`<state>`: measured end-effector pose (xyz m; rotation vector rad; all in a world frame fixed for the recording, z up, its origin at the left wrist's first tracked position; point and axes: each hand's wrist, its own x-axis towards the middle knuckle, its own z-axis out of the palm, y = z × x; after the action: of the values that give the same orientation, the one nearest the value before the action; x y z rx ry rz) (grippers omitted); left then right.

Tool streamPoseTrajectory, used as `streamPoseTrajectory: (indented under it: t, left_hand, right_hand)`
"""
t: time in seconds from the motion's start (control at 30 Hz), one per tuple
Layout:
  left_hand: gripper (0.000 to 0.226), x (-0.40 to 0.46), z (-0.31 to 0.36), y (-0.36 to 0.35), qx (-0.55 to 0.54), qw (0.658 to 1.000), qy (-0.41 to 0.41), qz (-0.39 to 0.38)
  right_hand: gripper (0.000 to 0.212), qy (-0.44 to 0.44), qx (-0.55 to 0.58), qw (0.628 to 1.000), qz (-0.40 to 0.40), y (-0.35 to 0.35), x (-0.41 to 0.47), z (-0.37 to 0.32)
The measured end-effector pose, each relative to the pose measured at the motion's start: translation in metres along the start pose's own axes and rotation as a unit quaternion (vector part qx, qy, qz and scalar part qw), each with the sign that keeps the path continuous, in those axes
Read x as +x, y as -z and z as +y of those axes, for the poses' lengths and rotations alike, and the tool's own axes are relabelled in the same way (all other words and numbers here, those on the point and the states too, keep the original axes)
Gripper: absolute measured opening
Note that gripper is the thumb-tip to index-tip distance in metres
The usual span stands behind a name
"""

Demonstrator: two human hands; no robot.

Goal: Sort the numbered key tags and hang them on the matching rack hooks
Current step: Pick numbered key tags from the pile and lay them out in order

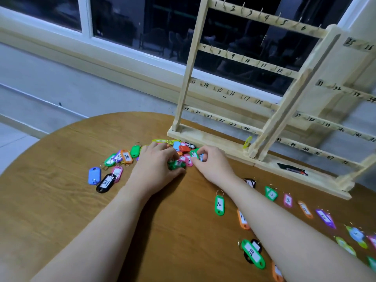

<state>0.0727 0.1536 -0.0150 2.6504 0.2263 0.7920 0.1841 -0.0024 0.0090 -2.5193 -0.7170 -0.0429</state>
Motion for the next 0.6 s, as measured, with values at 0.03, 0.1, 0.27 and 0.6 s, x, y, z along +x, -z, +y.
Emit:
streamPoseTrajectory:
  t: [0.03, 0.1, 0.27, 0.6]
  left_hand:
    - [0.030, 0.001, 0.000, -0.002, 0.006, 1.000, -0.001, -0.002]
    - [0.024, 0.002, 0.000, -0.004, 0.012, 1.000, -0.006, 0.000]
    - [0.018, 0.003, 0.001, -0.005, 0.026, 1.000, -0.004, 0.009]
    - [0.012, 0.003, 0.000, -0.006, -0.011, 0.999, 0.019, 0.035]
  right_hand:
    - [0.021, 0.001, -0.003, 1.000, 0.005, -0.004, 0.003, 0.003]
    - [0.016, 0.006, 0.005, 1.000, 0.020, -0.009, 0.005, 0.006]
    - [0.016, 0.004, 0.022, 0.999, 0.047, -0.010, 0.007, 0.008]
    - [0.029, -0.021, -0.019, 0.999, 0.025, -0.010, 0.011, -0.008]
